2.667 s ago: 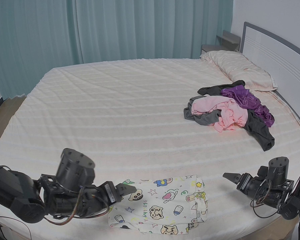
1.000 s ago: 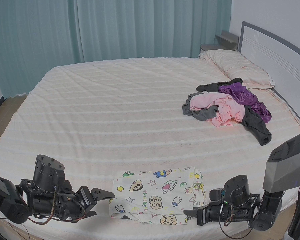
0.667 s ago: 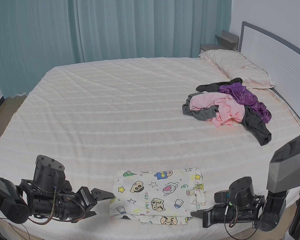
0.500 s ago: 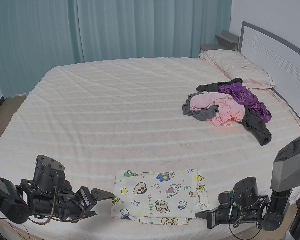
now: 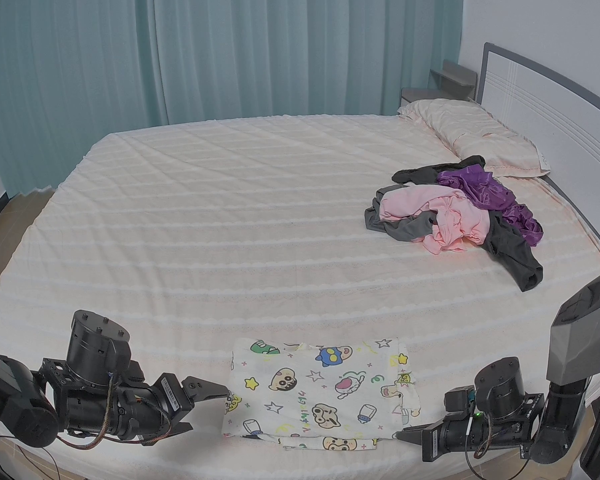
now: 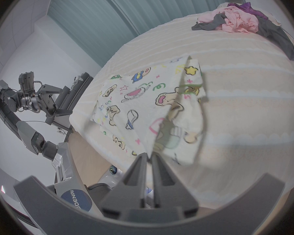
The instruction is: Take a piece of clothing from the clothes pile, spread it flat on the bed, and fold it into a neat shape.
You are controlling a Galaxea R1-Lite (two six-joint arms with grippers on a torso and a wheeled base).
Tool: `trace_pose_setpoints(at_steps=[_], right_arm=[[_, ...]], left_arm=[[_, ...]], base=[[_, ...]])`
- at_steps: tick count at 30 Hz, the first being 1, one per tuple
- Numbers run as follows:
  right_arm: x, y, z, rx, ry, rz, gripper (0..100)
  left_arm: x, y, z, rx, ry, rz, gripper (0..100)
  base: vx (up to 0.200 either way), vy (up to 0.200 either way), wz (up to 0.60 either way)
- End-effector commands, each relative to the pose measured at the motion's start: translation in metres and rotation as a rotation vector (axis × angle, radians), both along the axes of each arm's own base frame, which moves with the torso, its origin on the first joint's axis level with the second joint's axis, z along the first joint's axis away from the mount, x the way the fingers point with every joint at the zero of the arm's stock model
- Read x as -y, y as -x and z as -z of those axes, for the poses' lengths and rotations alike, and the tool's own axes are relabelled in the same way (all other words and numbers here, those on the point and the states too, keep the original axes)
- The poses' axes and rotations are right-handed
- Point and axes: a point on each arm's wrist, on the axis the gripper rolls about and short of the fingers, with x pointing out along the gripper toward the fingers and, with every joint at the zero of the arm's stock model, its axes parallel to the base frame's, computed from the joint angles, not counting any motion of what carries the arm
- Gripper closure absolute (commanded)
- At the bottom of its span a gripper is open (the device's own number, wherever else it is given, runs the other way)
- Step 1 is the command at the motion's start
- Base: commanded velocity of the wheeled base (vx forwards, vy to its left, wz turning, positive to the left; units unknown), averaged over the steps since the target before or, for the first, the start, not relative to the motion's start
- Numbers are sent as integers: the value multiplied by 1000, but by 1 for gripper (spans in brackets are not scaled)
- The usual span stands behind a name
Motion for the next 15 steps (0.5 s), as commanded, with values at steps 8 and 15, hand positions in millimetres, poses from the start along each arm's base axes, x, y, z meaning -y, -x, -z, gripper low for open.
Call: trace_pose_setpoints(at_steps=[8,15], right_arm=[[6,-23,-25,142,-95,80,0],[-3,-63,-28,199,-138,135,0]], left_arm=[[0,0,0,-2,0,0,0],[0,-1,2,-8,-2,1,0]], base=[[0,0,0],[0,0,0]])
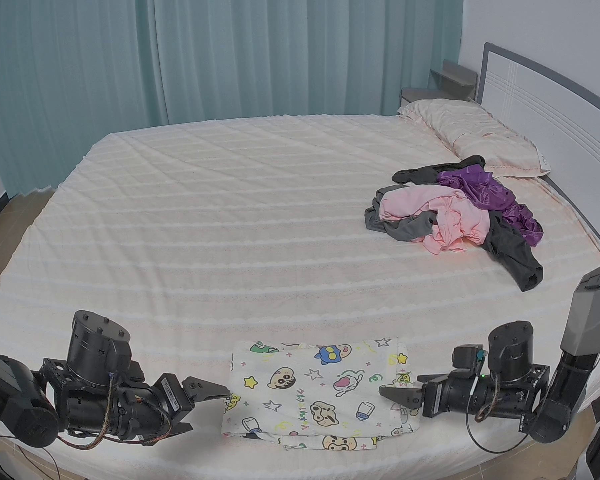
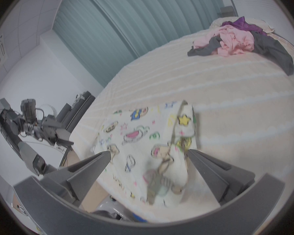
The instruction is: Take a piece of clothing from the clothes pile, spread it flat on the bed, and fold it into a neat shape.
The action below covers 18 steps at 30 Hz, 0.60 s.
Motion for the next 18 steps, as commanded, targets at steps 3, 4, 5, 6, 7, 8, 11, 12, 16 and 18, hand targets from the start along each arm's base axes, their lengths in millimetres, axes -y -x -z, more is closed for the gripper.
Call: trace_pose_setpoints(at_steps=[3,4,5,6,7,8,11,12,16,18], right_arm=[[-15,-43,-4,31,-45,40,0],[-18,-48,-4,27,-49,43,0],[-20,-52,-5,23,-51,45,0],[-22,-56,-4,13,-51,49,0],[-24,-61,-4,0,-47,51,0],[-24,-61,-4,0,-47,51,0],[-25,-73,-1,-15,-40,69,0],[-25,-76,2,-26,-34,73,0],[-22,-80,6,-34,-30,86,0],[-22,-81,9,-39,-27,89,0]], left_arm=[[0,-1,1,-4,-1,0,0],[0,-1,1,-4,-1,0,0],[0,-1,1,-4,-1,0,0],[0,-1,1,-4,-1,0,0],[0,-1,1,-5,-2,0,0],[0,-1,1,-5,-2,0,0],[0,-1,2,-9,-4,-1,0],[1,-1,2,-9,-4,0,0],[1,-1,2,-8,-3,0,0],[1,-1,2,-8,-3,0,0]], base=[[0,0,0],[0,0,0],[0,0,0],[0,0,0],[0,0,0],[0,0,0],[0,0,0],[0,0,0],[0,0,0],[0,0,0]])
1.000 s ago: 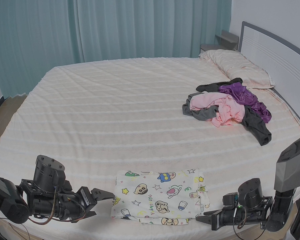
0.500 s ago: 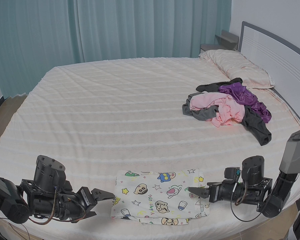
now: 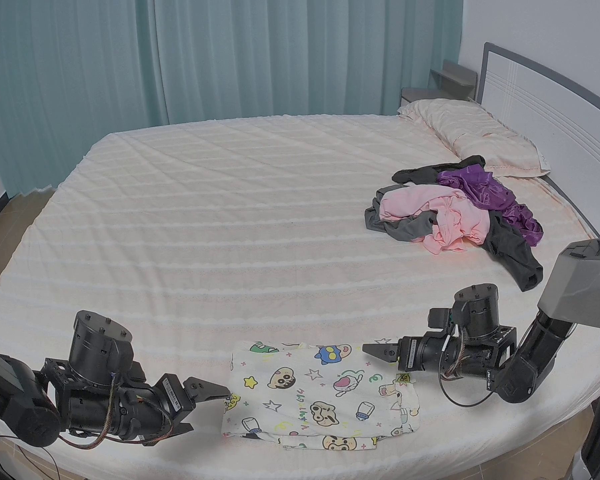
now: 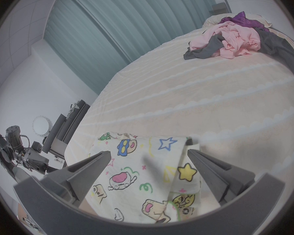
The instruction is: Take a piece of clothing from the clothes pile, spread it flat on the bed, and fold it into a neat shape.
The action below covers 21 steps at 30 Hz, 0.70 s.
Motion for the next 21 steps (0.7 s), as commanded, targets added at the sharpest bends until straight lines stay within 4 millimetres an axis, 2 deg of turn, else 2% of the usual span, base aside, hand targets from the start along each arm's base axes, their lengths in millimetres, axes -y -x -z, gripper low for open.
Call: trace_pose_setpoints(at_steps=[1,7,8,15,21], right_arm=[[1,-6,8,-13,6,10,0],[-1,-18,11,-7,-11,27,0],[-2,-21,12,-13,-24,35,100],[-3,-25,19,-36,-40,54,100],[8,-33,16,-36,-74,110,100]], left_arm=[[0,0,0,-2,-1,0,0],[0,-1,1,-2,-1,0,0],[0,-1,1,-2,-1,0,0],[0,-1,1,-2,-1,0,0],[0,0,1,-6,-3,0,0]], base=[[0,0,0],[0,0,0],[0,0,0],[0,0,0],[0,0,0]])
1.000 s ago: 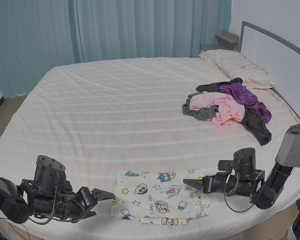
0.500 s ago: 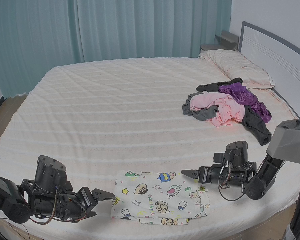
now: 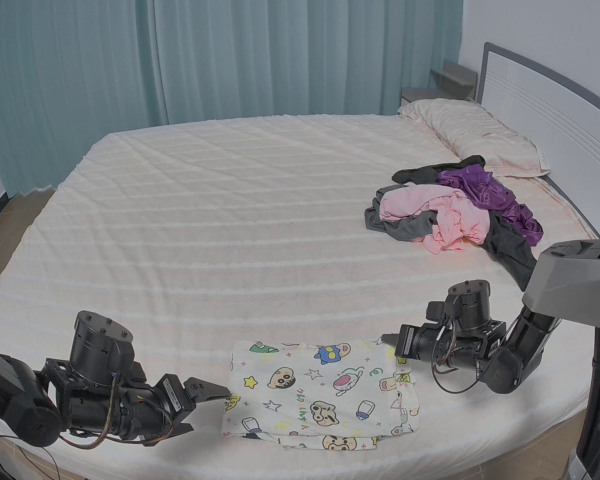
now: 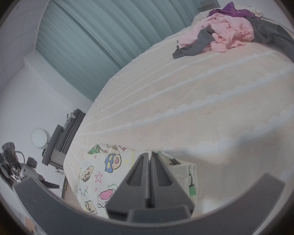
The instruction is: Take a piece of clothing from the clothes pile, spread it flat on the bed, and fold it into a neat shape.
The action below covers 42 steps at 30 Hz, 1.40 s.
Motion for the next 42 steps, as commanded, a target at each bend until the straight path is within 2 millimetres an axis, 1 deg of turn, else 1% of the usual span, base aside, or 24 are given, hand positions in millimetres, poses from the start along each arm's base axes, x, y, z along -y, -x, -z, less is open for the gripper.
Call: trace_pose_setpoints(at_steps=[1,6,10,11,15,16,27,28,30,32,34,37,38,40,42], right_arm=[[4,-6,0,-12,-33,39,100],[5,-10,-1,-21,-61,62,100],[6,-13,0,-21,-62,69,100],[7,-16,4,-26,-62,76,100],[8,-16,8,-36,-57,79,100],[11,-17,9,-42,-55,91,100],[14,-17,9,-48,-50,102,100],[14,-17,9,-49,-50,102,0],[16,-17,6,-42,-56,111,0],[24,-17,0,-35,-62,134,0],[29,-14,-5,-31,-62,143,0],[37,0,-13,-36,-59,151,0],[39,7,-16,-41,-60,146,0],[42,20,-17,-65,-53,136,0],[43,30,-14,-96,-48,117,0]], left_arm=[[0,0,1,-3,-2,0,0],[0,0,2,-7,-4,1,0],[1,-1,3,-14,-7,1,0],[1,-1,4,-17,-9,1,0],[2,-2,4,-5,-2,0,0],[2,-3,5,-8,-2,-1,0],[2,-3,6,-13,-4,-2,0],[2,-3,6,-13,-4,-2,0],[2,-4,8,-20,-8,-4,0],[2,-8,8,-16,-9,-15,0],[2,-13,8,-2,-7,-23,0],[6,-29,14,29,-10,-38,0],[6,-40,16,56,-20,-45,0],[8,-57,26,90,-61,-19,0],[9,-63,35,97,-97,14,0]], base=[[0,0,0],[0,0,0],[0,0,0],[0,0,0],[0,0,0],[0,0,0],[0,0,0],[0,0,0],[0,0,0],[0,0,0],[0,0,0],[0,0,0],[0,0,0],[0,0,0],[0,0,0]])
